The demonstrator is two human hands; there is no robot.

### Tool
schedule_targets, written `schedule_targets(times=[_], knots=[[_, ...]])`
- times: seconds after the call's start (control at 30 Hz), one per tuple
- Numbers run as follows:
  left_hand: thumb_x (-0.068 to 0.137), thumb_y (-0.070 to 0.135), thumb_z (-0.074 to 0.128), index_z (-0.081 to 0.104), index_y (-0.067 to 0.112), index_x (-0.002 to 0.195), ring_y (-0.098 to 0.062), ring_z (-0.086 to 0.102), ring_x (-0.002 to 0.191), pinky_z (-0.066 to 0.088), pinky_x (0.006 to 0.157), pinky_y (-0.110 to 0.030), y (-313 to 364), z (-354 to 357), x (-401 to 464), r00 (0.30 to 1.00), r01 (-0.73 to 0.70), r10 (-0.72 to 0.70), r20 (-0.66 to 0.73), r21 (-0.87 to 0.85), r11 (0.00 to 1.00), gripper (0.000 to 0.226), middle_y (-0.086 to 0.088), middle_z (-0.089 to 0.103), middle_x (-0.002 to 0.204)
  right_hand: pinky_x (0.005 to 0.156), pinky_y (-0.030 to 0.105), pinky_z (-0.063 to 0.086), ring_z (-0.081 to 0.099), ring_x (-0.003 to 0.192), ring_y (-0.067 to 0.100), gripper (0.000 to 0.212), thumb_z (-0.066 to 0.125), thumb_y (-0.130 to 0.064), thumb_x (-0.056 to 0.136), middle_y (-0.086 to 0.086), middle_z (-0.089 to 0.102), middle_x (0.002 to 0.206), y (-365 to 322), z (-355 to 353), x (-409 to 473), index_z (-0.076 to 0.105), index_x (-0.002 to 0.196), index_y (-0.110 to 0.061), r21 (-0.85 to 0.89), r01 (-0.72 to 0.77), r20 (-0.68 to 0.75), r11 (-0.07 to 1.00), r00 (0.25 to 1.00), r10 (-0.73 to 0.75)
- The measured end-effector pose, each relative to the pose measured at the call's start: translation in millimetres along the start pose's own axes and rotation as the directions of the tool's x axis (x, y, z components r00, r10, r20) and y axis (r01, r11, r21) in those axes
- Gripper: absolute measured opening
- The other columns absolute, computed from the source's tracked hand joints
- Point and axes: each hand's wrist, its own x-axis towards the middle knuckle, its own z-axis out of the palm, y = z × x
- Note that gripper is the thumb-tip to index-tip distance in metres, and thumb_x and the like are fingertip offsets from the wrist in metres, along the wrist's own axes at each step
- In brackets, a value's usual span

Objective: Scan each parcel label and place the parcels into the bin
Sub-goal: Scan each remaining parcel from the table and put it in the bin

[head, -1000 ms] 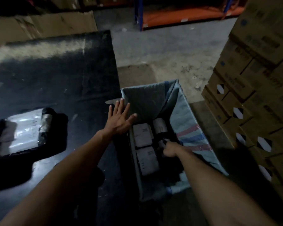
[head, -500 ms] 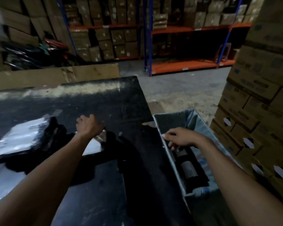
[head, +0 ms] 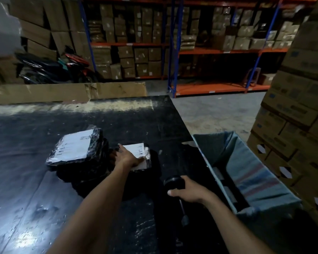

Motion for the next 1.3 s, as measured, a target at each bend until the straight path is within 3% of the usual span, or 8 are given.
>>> schedule_targets(times=[0.17,0.5,0.63,0.73,0.83,1.1,1.2,1.3], knots=[[0.068,0.08,0.067,-0.002,0.007,0.158,-0.044,0.008,0.148,0.012,0.12,-0.05,-8,18,-19,0.998,-0.059,0.06,-0.023,0.036,0.998,0.135,-0.027,0.006,0.161,0.059,0.028,0.054,0.064,0.061,0.016,0.003,0.068,-0.02,0.083,0.006,0.071,0.079,-7,6,-6,0.069,0.086,-0.02,0.361,0.013,-0.134,0.933,0.99,0.038],[0.047,0.08,0.081,-0.008,0.036,0.157,-0.049,0.04,0.125,0.04,0.102,-0.049,3,7,-45,0.988,-0.156,0.157,-0.011,0.052,0.986,0.148,-0.028,0.021,0.145,0.051,0.032,0.051,0.054,0.046,0.025,0.014,0.06,-0.015,0.084,0.015,0.058,0.063,-45,-21,-4,0.061,0.072,-0.009,0.666,0.112,-0.189,0.737,0.982,0.021],[0.053,0.048,0.096,-0.01,0.034,0.158,-0.05,0.038,0.133,0.042,0.109,-0.048,-7,-11,-25,0.971,-0.187,0.211,0.11,-0.2,0.962,0.15,-0.029,0.011,0.154,0.046,0.027,0.044,0.053,0.045,0.021,0.014,0.059,-0.019,0.082,0.012,0.06,0.066,-47,-26,-4,0.061,0.071,-0.01,0.621,0.149,-0.214,0.77,0.977,-0.017],[0.052,0.027,0.1,-0.011,0.022,0.159,-0.026,0.052,0.127,0.05,0.101,-0.03,-22,-12,-10,0.93,-0.142,0.278,0.239,-0.464,0.875,0.154,-0.017,0.042,0.153,0.045,0.025,0.042,0.052,0.044,0.019,0.013,0.059,-0.019,0.083,0.01,0.063,0.067,-44,-28,-3,0.063,0.079,-0.007,0.612,0.161,-0.233,0.774,0.972,-0.018],[0.061,0.017,0.096,0.005,0.024,0.16,-0.005,0.061,0.092,0.048,0.06,-0.005,-24,-9,-8,0.885,-0.204,0.39,0.253,-0.542,0.815,0.135,-0.006,0.054,0.144,0.044,0.024,0.042,0.051,0.044,0.019,0.013,0.06,-0.019,0.082,0.009,0.064,0.066,-45,-28,-3,0.063,0.082,-0.006,0.605,0.153,-0.212,0.781,0.977,-0.028],[0.092,0.031,0.07,0.074,0.026,0.117,-0.009,0.071,0.098,0.057,0.093,-0.028,-23,20,-20,0.912,-0.275,0.41,0.017,-0.718,0.64,0.026,-0.002,0.074,0.116,0.044,0.026,0.044,0.053,0.045,0.022,0.032,0.069,-0.041,0.076,0.01,0.075,0.082,-51,-22,-2,0.059,0.106,-0.042,0.528,0.231,-0.199,0.817,0.969,-0.145],[0.097,0.034,0.063,0.075,0.036,0.106,-0.003,0.071,0.094,0.055,0.081,-0.016,-21,23,-31,0.899,-0.391,0.398,-0.183,-0.743,0.543,0.015,0.001,0.076,0.108,0.043,0.027,0.046,0.056,0.046,0.021,0.03,0.072,-0.062,0.077,0.003,0.073,0.075,-56,-17,-2,0.056,0.102,-0.062,0.467,0.3,-0.25,0.832,0.947,-0.201],[0.099,0.035,0.059,0.075,0.033,0.115,-0.018,0.072,0.091,0.059,0.086,-0.033,-18,20,-32,0.878,-0.455,0.395,-0.27,-0.725,0.517,0.022,-0.015,0.069,0.111,0.045,0.029,0.049,0.061,0.049,0.021,0.038,0.07,-0.072,0.076,0.003,0.072,0.073,-64,-14,-4,0.055,0.107,-0.055,0.427,0.353,-0.298,0.832,0.924,-0.238]])
